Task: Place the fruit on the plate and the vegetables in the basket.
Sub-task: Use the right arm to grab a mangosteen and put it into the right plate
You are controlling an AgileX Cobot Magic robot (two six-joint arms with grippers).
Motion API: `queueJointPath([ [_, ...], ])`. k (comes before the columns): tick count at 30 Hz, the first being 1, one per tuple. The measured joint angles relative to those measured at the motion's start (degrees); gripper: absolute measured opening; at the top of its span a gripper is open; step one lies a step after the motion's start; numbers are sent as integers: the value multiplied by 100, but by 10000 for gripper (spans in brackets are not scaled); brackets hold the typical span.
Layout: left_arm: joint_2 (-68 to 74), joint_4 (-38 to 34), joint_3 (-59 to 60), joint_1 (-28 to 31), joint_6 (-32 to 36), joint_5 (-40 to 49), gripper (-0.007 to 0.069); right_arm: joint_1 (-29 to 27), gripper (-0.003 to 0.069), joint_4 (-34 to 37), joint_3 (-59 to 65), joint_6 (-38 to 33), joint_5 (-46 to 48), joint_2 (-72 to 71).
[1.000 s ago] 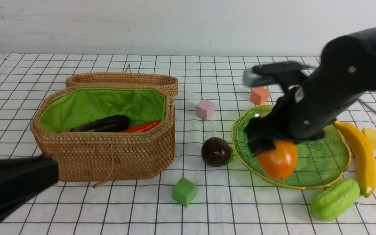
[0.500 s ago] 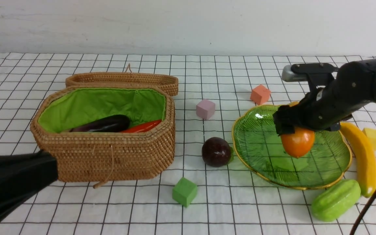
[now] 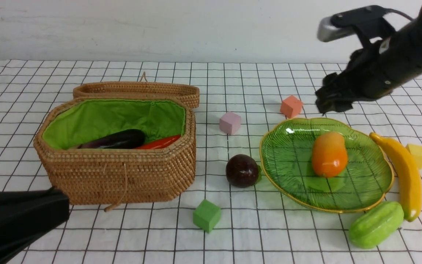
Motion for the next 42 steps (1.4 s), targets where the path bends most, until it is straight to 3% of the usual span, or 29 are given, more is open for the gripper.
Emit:
queueJointPath([
  [3, 0, 0, 0, 0, 0, 26, -13, 320, 428, 737, -385, -2015, 874, 362],
  [5, 0, 0, 0, 0, 0, 42, -13, 406, 436, 845, -455, -2503, 999, 508],
  [6, 0, 0, 0, 0, 0, 104, -13, 565, 461, 938, -531, -3273, 973, 788],
  [12, 0, 0, 0, 0, 56, 467, -13, 987, 596, 655, -566, -4497, -60, 1455],
  [17, 0, 0, 0, 0, 118, 556, -13, 1231, 647, 127, -566, -4768, -782, 1858],
  [21, 0, 0, 0, 0, 131, 561, -13, 1259, 651, -122, -566, -4509, -840, 2083],
  [26, 0, 6, 0, 0, 135, 572, -13, 1259, 650, -352, -566, -4104, -720, 2179],
  [38, 0, 6, 0, 0, 135, 585, -13, 1259, 640, -564, -622, -4065, -1005, 2707],
  [42, 0, -20, 0, 0, 143, 585, -13, 1259, 605, -549, -629, -4065, -1050, 2730],
])
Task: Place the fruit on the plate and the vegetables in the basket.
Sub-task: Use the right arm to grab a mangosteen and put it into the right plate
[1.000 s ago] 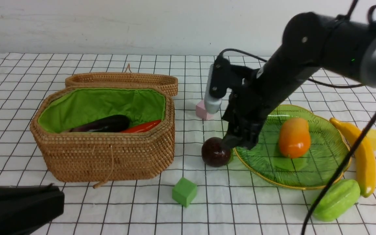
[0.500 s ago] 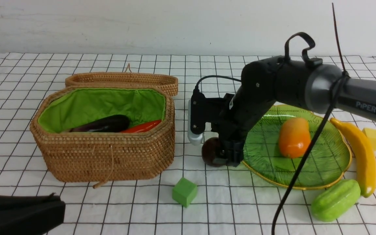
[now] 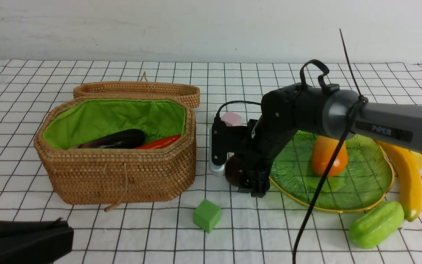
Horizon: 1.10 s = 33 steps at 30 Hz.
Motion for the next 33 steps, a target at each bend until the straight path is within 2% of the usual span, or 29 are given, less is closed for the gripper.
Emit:
queueJointPath([
  [8, 0, 0, 0, 0, -1, 39, -13, 29, 584, 208, 5, 210, 142, -309],
  [12, 0, -25, 0, 0, 1, 81, -13, 48, 584, 260, 5, 948, 282, -917],
  [15, 0, -50, 0, 0, 8, 86, -13, -32, 584, 182, 5, 2127, 476, -1456],
  [16, 0, -109, 0, 0, 90, 88, -13, -191, 584, 45, 5, 3056, 676, -1744],
  [18, 0, -166, 0, 0, 172, 88, -13, -363, 584, -93, 5, 3812, 887, -1884],
  [20, 0, -452, 0, 0, 548, 88, -13, -844, 584, -476, 69, 5173, 1431, -2018],
  [21, 0, -452, 0, 0, 579, 88, -13, -921, 584, -505, 85, 5253, 1488, -2027],
  [22, 0, -636, 0, 0, 815, 107, -13, -1219, 584, -714, 323, 5798, 1626, -2030],
  [27, 0, -1062, 0, 0, 1295, 237, -13, -1810, 584, -804, 1172, 6894, 1459, -2010],
  [33, 0, -1142, 0, 0, 1388, 259, -13, -2137, 584, -785, 1434, 7345, 1170, -1875],
])
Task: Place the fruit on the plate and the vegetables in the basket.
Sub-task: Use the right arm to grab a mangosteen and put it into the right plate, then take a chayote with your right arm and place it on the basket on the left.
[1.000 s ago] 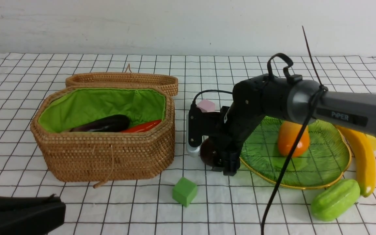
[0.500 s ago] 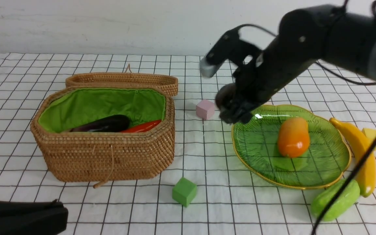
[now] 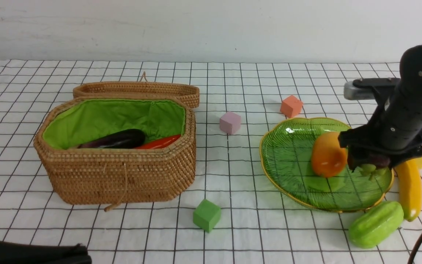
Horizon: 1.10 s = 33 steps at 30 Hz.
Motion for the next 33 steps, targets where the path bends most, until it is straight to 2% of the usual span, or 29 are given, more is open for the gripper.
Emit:
queueJointPath([
  [3, 0, -10, 0, 0, 0, 33, -13, -60, 587, 26, 0, 28, -53, 104],
  [8, 0, -14, 0, 0, 0, 92, -13, -65, 676, 41, 6, 28, -113, 136],
  [11, 0, -14, 0, 0, 0, 98, -13, -65, 677, 41, 6, 28, -107, 73],
  [15, 0, -14, 0, 0, 10, 98, -13, -65, 627, 41, 6, 28, 121, -303],
  [18, 0, -14, 0, 0, 13, 103, -13, -65, 528, 41, 20, 28, 671, -909],
  [20, 0, -14, 0, 0, 13, 103, -13, -65, 491, 41, 95, 93, 855, -1113],
  [22, 0, -14, 0, 0, 13, 109, -13, -65, 375, 41, 593, 462, 962, -1804],
  [23, 0, -14, 0, 0, 13, 109, -13, -65, 375, 47, 646, 500, 954, -1804],
  [24, 0, -14, 0, 0, 13, 119, -13, -65, 325, 84, 1061, 813, 880, -2171],
  [26, 0, -14, 0, 0, 13, 125, -13, -65, 281, 167, 1724, 1270, 668, -2524],
  [27, 0, -14, 0, 0, 13, 125, -13, -65, 279, 198, 1789, 1270, 638, -2587],
  [28, 0, -14, 0, 0, 13, 125, -13, -65, 274, 280, 2205, 1625, 372, -2728],
  [30, 0, -14, 0, 0, 13, 125, -13, -65, 305, 345, 2645, 2001, -104, -2794],
  [33, 0, -14, 0, 0, 17, 125, -13, -65, 433, 491, 2990, 2271, -650, -2633],
])
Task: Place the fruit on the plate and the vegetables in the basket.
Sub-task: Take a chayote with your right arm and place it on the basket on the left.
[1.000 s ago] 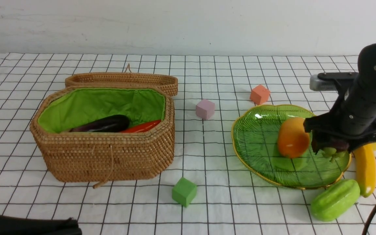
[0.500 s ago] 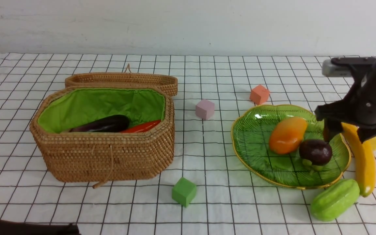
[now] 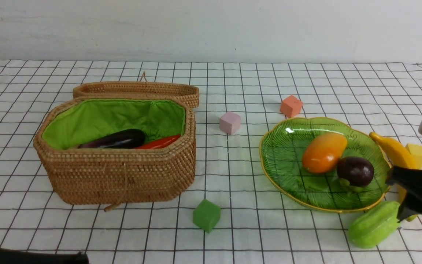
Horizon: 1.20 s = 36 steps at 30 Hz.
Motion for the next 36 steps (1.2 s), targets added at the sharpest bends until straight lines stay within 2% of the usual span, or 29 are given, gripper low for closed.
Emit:
queueJointPath([
  [1, 0, 0, 0, 0, 0, 0, -13, 0, 461, 19, 24, 22, -119, 62],
  [3, 0, 0, 0, 0, 0, 0, -13, 0, 575, 53, 44, 53, -429, 256],
  [5, 0, 0, 0, 0, 0, 7, -13, 0, 634, 66, 44, 61, -611, 411],
  [8, 0, 0, 0, 0, 0, 19, -13, 0, 678, 72, 44, 68, -824, 691],
  [13, 0, 0, 0, 0, 0, 23, -9, 0, 665, 66, 44, 68, -962, 1064],
  [20, 0, 0, 0, 0, 0, 23, -7, 0, 601, 73, 44, 68, -1152, 1226],
  [25, 0, -2, 0, 0, 0, 110, -7, 0, 591, 85, 33, 68, -1146, 1279],
  [29, 0, -2, 0, 0, 0, 206, -7, 0, 591, 25, 3, 68, -1043, 1283],
  [36, 0, -20, 0, 0, 0, 255, -6, 0, 580, -271, -26, 68, -339, 1144],
])
